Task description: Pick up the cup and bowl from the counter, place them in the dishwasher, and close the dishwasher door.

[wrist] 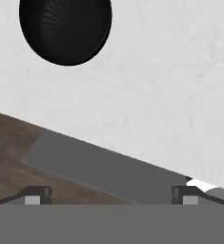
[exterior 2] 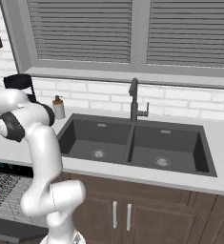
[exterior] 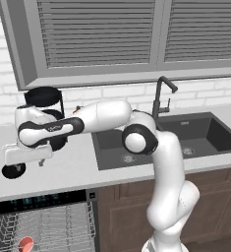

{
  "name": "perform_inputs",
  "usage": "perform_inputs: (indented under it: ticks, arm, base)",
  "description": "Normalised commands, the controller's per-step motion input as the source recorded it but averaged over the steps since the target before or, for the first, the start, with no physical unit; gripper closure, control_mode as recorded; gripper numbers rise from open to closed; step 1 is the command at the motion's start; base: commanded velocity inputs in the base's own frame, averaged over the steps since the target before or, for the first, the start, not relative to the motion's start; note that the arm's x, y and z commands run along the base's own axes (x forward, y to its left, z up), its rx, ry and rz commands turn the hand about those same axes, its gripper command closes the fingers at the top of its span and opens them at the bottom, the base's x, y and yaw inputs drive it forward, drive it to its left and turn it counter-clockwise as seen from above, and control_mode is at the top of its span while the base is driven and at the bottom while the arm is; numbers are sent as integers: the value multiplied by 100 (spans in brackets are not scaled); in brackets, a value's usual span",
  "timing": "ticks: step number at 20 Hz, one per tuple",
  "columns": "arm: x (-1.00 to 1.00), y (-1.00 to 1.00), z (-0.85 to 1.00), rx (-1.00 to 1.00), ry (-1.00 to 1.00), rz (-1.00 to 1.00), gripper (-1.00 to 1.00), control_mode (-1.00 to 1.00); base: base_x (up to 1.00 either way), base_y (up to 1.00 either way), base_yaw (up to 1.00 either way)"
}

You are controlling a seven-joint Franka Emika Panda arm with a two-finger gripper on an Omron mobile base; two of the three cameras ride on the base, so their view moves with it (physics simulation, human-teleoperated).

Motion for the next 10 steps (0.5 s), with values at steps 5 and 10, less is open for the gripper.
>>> perform_inputs:
  ticks: [5,10]
  arm:
    - [39,0,0,-7,0,-16,-100,-100]
    - [41,8,0,-11,-4,-16,-100,-100]
  base:
    - [0,0,0]
    - [0,0,0]
